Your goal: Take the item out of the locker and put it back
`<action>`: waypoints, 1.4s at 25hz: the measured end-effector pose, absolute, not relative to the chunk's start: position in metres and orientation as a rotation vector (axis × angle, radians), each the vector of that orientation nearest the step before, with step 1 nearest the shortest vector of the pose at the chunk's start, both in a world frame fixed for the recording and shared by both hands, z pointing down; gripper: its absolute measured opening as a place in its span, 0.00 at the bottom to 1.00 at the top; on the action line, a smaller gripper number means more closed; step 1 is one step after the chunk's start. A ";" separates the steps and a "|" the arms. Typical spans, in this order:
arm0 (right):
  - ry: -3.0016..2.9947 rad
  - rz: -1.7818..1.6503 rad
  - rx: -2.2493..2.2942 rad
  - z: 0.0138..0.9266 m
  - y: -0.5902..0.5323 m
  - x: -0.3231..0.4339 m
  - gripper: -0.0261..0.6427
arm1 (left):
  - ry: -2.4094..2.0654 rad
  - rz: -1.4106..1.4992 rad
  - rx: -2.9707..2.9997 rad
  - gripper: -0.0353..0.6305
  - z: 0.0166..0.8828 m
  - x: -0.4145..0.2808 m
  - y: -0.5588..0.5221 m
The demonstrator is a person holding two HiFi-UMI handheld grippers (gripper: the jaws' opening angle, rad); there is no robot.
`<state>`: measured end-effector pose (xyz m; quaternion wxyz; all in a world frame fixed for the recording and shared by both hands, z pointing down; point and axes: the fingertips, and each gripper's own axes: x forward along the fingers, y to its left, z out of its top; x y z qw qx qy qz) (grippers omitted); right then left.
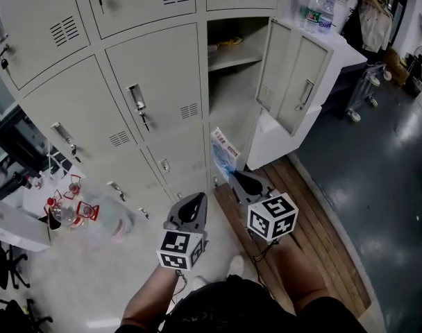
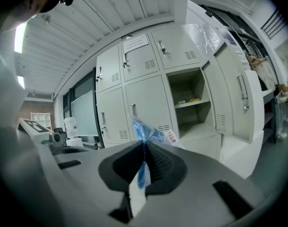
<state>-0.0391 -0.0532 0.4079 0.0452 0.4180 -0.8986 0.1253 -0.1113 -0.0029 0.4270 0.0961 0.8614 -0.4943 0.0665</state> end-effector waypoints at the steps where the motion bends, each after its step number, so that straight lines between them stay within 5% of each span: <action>1: -2.743 0.388 1.284 0.408 -0.048 -0.045 0.06 | -1.461 0.197 2.555 0.06 0.426 -0.118 0.001; 35: -2.684 0.407 1.379 0.423 -0.008 -0.043 0.06 | -1.332 0.195 2.611 0.06 0.435 -0.115 0.026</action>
